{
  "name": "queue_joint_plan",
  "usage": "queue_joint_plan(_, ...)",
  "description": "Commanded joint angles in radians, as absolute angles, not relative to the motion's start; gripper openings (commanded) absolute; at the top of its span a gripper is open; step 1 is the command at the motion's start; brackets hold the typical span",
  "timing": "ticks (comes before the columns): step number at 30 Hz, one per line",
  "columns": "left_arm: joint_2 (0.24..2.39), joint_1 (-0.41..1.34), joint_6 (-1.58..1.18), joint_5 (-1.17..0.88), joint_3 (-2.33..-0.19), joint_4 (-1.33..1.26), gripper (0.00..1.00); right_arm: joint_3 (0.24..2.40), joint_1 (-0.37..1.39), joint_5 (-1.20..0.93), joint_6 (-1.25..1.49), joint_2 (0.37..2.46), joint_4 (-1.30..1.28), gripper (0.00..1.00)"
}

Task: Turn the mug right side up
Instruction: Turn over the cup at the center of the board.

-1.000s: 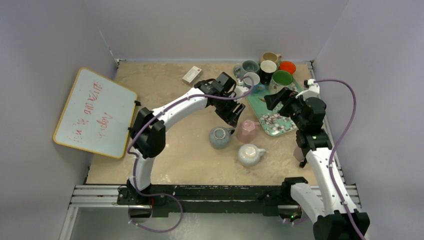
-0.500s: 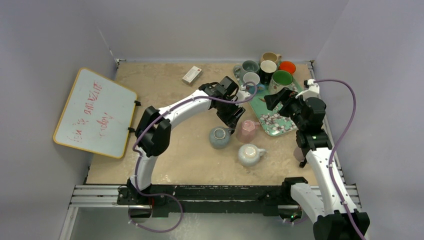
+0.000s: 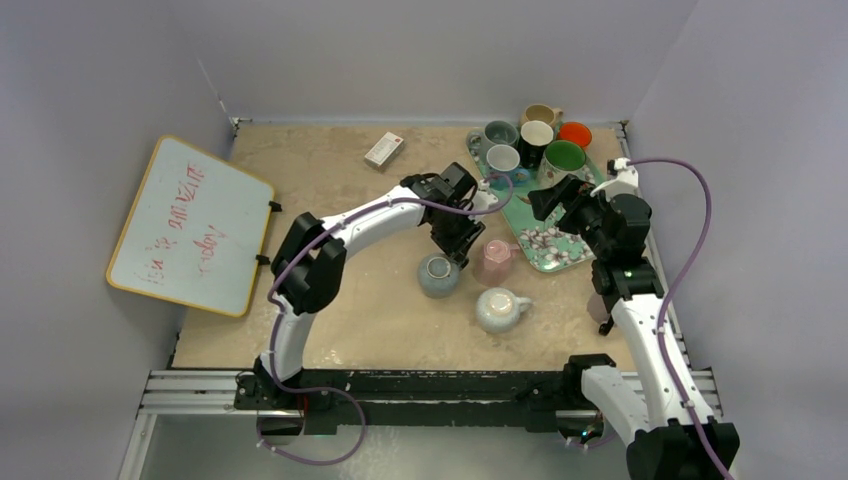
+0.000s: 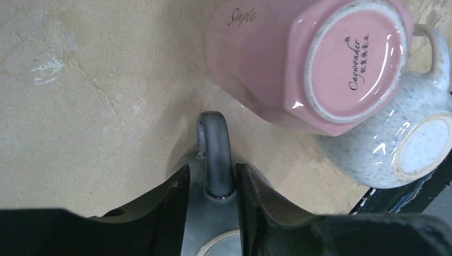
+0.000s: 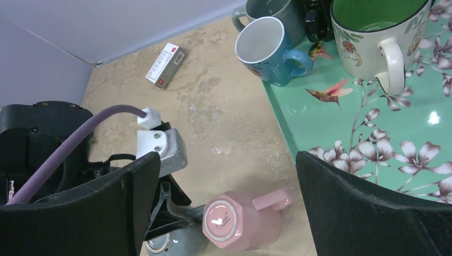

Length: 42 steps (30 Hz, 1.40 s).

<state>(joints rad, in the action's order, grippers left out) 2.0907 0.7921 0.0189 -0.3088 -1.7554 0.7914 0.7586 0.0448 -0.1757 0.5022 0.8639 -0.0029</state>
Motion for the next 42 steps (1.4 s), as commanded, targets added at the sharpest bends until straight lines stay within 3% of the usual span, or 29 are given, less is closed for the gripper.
queue_joint_plan(1, 2.056, 0.805, 0.011, -0.255, -1.723, 0.796, 0.33, 0.753, 0.044, -0.175, 0.503, 0.862, 0.022, 0.99)
queue_joint_plan(10, 1.978, 0.809, -0.049, -0.077, -1.656, 0.851, 0.29, 0.749, 0.043, -0.175, 0.503, 0.867, 0.023, 0.99)
queue_joint_plan(21, 2.005, 0.826, -0.073, -0.019, -1.664, 0.905, 0.28, 0.744, 0.043, -0.181, 0.509, 0.873, 0.029, 0.99)
queue_joint_plan(31, 2.033, 0.833, -0.084, -0.023, -1.691, 0.947, 0.34, 0.756, 0.044, -0.155, 0.538, 0.871, 0.002, 0.99)
queue_joint_plan(33, 2.037, 0.833, -0.084, -0.039, -1.698, 0.959, 0.28, 0.761, 0.043, -0.141, 0.544, 0.871, -0.026, 0.99)
queue_joint_plan(38, 2.022, 0.833, -0.097, -0.053, -1.707, 0.977, 0.0, 0.765, 0.044, -0.129, 0.547, 0.873, -0.046, 0.99)
queue_joint_plan(42, 1.972, 0.832, -0.113, -0.027, -1.709, 0.967, 0.0, 0.768, 0.044, -0.173, 0.547, 0.879, -0.038, 0.99)
